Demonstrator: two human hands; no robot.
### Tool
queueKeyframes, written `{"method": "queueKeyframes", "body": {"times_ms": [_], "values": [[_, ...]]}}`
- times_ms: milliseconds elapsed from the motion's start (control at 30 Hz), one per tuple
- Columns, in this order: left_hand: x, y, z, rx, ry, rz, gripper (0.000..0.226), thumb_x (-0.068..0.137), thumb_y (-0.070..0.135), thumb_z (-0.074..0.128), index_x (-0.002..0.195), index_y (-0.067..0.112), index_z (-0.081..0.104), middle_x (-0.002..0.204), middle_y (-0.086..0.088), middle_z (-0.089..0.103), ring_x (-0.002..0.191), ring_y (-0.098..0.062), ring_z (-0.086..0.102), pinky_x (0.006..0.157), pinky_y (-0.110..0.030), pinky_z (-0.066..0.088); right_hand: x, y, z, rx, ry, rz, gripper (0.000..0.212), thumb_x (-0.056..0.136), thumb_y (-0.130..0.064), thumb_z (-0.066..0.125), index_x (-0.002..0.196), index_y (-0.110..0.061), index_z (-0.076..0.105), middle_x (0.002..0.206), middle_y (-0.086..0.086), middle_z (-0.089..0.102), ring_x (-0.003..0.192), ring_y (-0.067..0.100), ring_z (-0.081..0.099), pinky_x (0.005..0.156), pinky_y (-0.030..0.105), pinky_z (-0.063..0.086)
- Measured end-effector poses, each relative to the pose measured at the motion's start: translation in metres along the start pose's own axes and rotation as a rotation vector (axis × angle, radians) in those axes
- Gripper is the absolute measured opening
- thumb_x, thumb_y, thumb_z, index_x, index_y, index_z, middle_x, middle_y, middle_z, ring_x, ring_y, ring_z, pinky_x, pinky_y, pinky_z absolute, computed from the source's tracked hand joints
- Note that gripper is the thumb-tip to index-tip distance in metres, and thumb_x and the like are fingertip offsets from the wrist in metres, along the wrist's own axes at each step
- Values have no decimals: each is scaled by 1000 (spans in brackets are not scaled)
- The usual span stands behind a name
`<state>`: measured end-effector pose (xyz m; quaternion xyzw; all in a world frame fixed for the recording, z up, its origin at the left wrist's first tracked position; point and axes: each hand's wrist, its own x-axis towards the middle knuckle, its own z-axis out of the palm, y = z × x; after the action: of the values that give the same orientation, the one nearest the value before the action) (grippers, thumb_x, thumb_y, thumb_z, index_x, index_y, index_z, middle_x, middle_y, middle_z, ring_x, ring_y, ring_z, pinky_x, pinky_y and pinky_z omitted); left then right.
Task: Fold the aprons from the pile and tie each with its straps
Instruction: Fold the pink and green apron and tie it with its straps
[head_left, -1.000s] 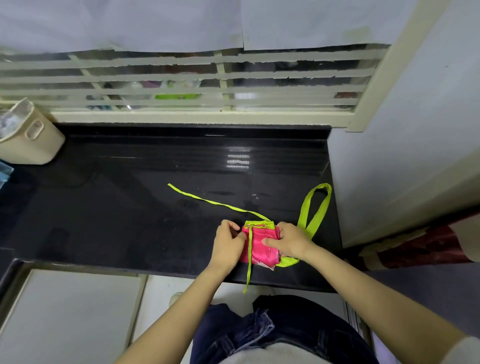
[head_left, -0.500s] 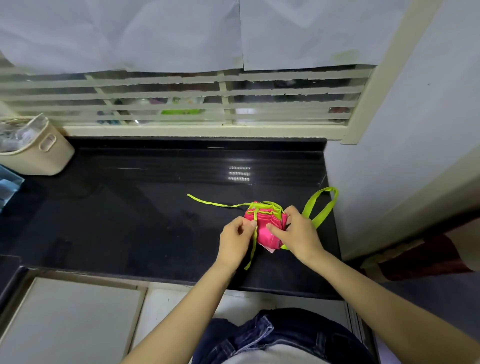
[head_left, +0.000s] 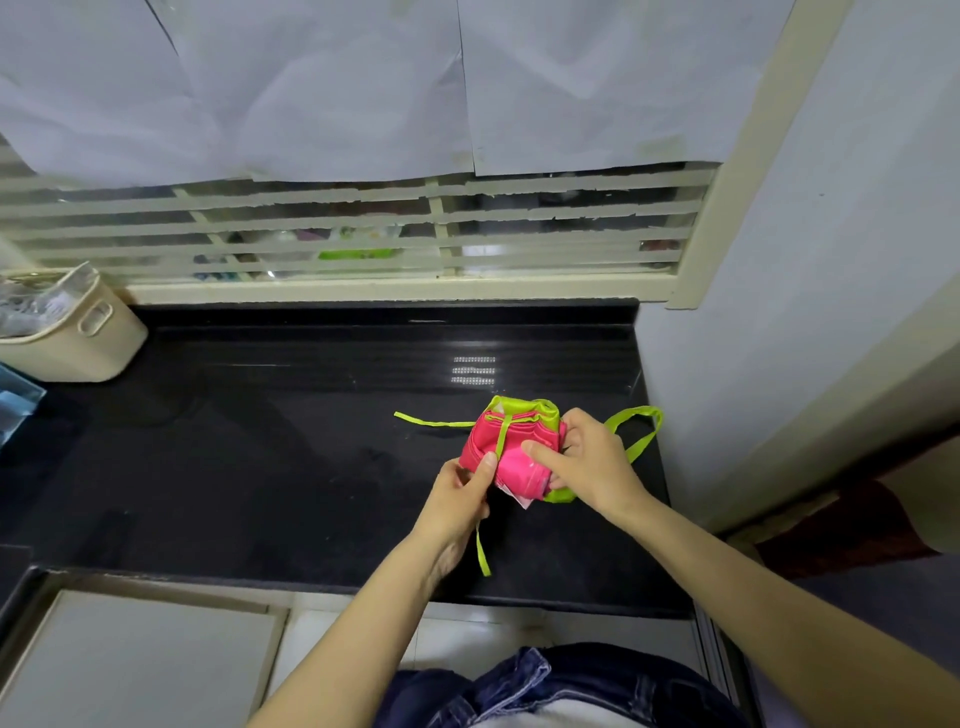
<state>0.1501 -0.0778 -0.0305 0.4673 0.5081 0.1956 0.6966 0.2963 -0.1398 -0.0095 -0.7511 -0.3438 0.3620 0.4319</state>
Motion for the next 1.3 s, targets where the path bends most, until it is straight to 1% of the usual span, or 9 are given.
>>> {"method": "queueKeyframes", "body": {"times_ms": [133,267,467,667,833,967,1100,1200,1300], "values": [[0,4,-2,1,-60,47,36,86,36,62,111,9,60,96,-3,67,80,-9,57,68,-21,42,0,-3,-6,74,-69,44,36,81,-24,72,102,1,54,87,8,69,72,21,70,53,28,58],[1,9,-1,-28,-9,92,20,85,19,68,100,6,64,82,-1,70,70,-2,64,62,-13,46,1,-4,-13,68,-152,46,32,83,-24,70,105,-8,53,95,9,69,75,20,71,56,25,58],[5,17,-9,-13,22,144,19,84,18,69,100,9,67,95,-8,73,85,-13,67,74,-22,50,3,-10,-26,94,-464,117,33,88,-35,62,113,-19,49,110,4,62,92,13,67,69,19,55],[9,33,-21,20,-44,193,20,85,14,67,103,6,66,99,-14,70,92,-21,65,90,-35,51,14,-17,-34,198,-327,213,43,96,-47,39,121,-16,55,112,-4,60,91,9,63,62,14,51],[5,42,-26,102,-180,227,29,78,23,69,105,11,66,101,-11,70,96,-20,65,92,-36,50,29,-21,-37,162,-289,210,32,96,-37,48,97,-11,67,82,0,58,67,6,51,63,15,48],[-1,51,-29,165,-335,248,40,73,25,69,110,11,64,107,-9,70,101,-20,65,91,-29,52,41,-27,-45,88,-297,135,22,92,-30,59,95,-12,72,70,-7,65,73,5,59,84,26,49],[-4,58,-31,253,-434,290,28,78,15,68,106,13,63,99,-2,71,96,-14,66,82,-23,51,43,-37,-45,-35,-451,169,28,92,-27,57,68,-12,62,47,-6,31,49,9,29,57,22,33],[-2,58,-31,323,-417,335,21,83,5,67,102,16,64,93,1,69,91,-14,63,83,-26,51,42,-43,-40,-139,-526,183,47,95,-19,48,49,-18,45,46,-5,31,38,6,25,44,15,27],[-2,57,-30,372,-415,363,24,84,4,67,101,22,65,90,7,67,89,-12,60,83,-26,50,45,-47,-40,-253,-638,186,43,97,-13,42,54,-16,44,40,-8,33,34,4,23,47,19,23]]}}
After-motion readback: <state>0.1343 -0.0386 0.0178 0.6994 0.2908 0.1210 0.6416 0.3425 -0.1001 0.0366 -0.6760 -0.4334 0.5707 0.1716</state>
